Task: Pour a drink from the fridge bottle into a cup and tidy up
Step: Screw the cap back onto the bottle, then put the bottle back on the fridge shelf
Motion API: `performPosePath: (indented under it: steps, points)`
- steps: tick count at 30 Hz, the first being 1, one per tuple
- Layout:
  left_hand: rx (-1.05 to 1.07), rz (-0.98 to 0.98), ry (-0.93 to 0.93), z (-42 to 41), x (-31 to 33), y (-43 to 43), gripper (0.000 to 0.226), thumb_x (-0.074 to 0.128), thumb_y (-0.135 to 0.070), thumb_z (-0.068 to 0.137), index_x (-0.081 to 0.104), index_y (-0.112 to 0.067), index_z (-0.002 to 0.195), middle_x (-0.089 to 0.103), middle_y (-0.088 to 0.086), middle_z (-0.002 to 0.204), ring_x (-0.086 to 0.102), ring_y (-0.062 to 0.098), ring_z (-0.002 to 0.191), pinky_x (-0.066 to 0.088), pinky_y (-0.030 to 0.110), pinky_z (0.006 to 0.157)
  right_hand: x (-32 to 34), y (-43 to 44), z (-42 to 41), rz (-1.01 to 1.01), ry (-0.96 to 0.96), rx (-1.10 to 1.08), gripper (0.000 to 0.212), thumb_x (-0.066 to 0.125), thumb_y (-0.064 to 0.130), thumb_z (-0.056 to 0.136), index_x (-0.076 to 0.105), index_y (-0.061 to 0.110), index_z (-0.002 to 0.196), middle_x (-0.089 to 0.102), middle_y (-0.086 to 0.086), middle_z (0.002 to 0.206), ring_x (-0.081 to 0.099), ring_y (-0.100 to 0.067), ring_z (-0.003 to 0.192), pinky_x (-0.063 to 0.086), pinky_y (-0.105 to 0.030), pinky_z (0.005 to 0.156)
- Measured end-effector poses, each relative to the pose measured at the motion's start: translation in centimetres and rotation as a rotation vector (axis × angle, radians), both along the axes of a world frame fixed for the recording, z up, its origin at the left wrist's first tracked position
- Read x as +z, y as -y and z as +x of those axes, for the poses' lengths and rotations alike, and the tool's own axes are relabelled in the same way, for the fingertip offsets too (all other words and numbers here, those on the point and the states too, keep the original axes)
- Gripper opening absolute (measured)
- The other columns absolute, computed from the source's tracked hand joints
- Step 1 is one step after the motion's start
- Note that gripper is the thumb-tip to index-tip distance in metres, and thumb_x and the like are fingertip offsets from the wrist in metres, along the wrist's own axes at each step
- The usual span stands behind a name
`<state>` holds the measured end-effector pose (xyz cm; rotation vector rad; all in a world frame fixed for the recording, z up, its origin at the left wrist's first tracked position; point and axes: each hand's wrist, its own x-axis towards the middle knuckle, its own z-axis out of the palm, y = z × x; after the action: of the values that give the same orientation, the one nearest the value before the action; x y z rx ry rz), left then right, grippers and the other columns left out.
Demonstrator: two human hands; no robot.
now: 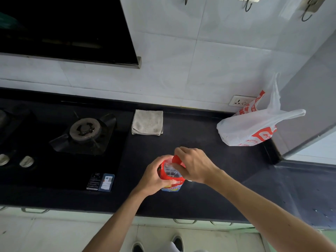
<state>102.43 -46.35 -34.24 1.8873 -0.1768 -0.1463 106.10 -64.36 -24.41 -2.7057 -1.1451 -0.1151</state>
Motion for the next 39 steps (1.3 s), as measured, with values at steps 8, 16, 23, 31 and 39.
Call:
performPosePath:
  steps: [8,16,23,31,39]
  points:
    - [-0.042,-0.055,-0.028,-0.1,-0.1,0.0,0.079,0.089,-0.025,0.067,0.05,-0.029,0.136,0.059,-0.009,0.131,0.059,0.015,0.123,0.055,0.041,0.098,-4.5,1.6,-1.6,0.345,-0.339,-0.266,0.063,0.072,0.056,0.076,0.055,0.027,0.129,0.048,0.011,0.112,0.048,-0.008,0.102,0.052,-0.027,0.086]
    - [-0.047,-0.043,-0.145,-0.5,-0.7,-0.9,0.104,0.093,-0.043,0.057,0.032,-0.043,0.142,0.051,-0.013,0.137,0.053,0.008,0.128,0.052,0.034,0.103,-7.4,1.3,-3.3,0.398,-0.409,-0.298,0.086,0.081,0.043,0.076,0.032,0.037,0.146,0.037,0.011,0.137,0.032,-0.003,0.121,0.039,-0.021,0.097]
    - [0.033,-0.07,-0.458,-1.4,-1.3,-4.6,0.073,0.066,0.001,0.084,0.036,-0.025,0.145,0.045,0.002,0.148,0.046,0.019,0.136,0.04,0.041,0.113,-6.8,-0.8,-1.8,0.474,-0.431,-0.314,0.078,0.087,0.032,0.07,0.047,0.03,0.137,0.045,0.015,0.126,0.053,-0.008,0.11,0.056,-0.033,0.091]
    - [0.427,-0.805,-0.785,1.2,4.2,-7.8,0.044,0.04,-0.039,0.102,0.059,-0.005,0.122,0.063,0.024,0.126,0.057,0.042,0.12,0.037,0.059,0.108,1.0,-4.0,0.6,0.804,-0.394,-0.227,0.075,0.092,0.02,0.063,0.056,0.023,0.128,0.058,0.001,0.118,0.063,-0.014,0.108,0.057,-0.034,0.089]
    - [0.305,-1.18,-0.654,2.1,13.7,-11.0,0.065,0.037,-0.05,0.099,0.052,0.004,0.131,0.061,0.031,0.128,0.058,0.046,0.122,0.042,0.062,0.102,12.9,-7.6,3.0,0.93,-0.389,-0.041,0.074,0.086,0.02,0.07,0.051,0.015,0.135,0.062,0.0,0.126,0.063,-0.016,0.113,0.058,-0.04,0.089]
